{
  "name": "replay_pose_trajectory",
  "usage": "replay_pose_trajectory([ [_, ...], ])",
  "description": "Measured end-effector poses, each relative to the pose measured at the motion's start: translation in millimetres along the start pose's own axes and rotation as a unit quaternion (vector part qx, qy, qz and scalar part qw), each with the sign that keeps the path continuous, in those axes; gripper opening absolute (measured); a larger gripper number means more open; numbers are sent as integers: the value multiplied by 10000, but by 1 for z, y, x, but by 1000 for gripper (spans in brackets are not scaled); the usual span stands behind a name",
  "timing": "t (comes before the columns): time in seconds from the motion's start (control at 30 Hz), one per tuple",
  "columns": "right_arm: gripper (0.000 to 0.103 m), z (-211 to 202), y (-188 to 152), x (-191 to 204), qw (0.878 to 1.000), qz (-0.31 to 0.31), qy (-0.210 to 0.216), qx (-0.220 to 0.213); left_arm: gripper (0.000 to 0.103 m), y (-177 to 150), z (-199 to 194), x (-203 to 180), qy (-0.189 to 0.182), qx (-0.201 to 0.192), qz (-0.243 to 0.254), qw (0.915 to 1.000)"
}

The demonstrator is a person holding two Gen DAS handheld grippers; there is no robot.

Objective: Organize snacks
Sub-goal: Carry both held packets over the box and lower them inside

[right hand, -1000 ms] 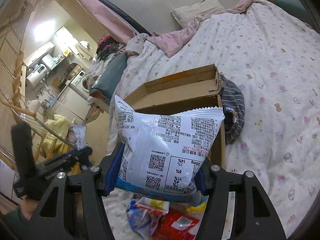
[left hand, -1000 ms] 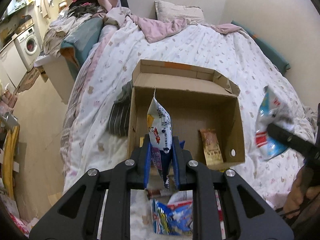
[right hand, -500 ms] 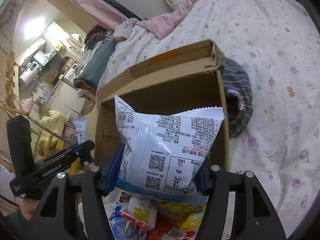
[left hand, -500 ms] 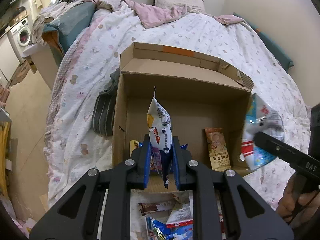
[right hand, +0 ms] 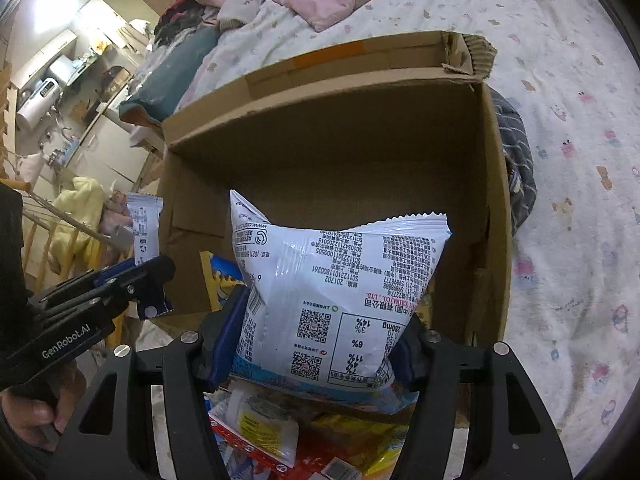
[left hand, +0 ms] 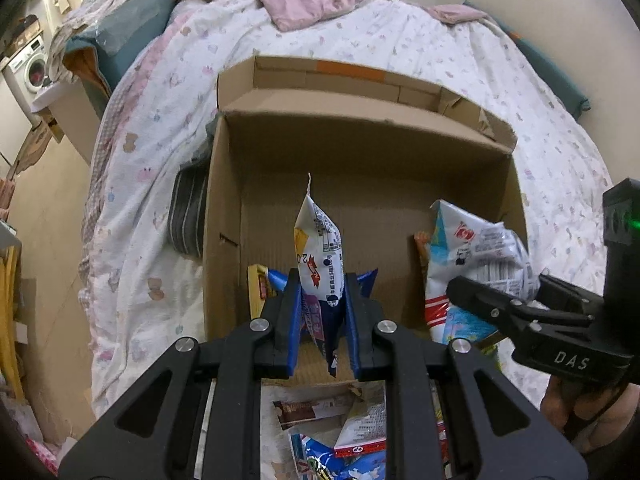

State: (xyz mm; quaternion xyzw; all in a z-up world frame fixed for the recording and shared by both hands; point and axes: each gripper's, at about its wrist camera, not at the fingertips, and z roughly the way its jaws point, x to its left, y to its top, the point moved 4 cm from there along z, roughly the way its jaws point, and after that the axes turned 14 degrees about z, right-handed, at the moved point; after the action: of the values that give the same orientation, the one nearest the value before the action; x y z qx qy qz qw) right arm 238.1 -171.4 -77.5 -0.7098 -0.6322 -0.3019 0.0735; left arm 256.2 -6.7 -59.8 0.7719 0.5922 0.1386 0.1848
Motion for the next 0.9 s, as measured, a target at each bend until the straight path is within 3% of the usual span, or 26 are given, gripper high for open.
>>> replay_pose_trajectory([
  [0.73, 67, 3, 3, -10, 9998, 145, -87, 116, 18, -8, 6, -9, 91, 117, 238, 9996],
  [0.8, 68, 4, 3, -11, 9998, 151, -88, 112, 21, -8, 6, -9, 62, 133, 227, 9996],
  [0.9, 69, 4, 5, -10, 9998, 178, -74, 95, 44, -8, 3, -8, 48, 81, 234, 9997],
])
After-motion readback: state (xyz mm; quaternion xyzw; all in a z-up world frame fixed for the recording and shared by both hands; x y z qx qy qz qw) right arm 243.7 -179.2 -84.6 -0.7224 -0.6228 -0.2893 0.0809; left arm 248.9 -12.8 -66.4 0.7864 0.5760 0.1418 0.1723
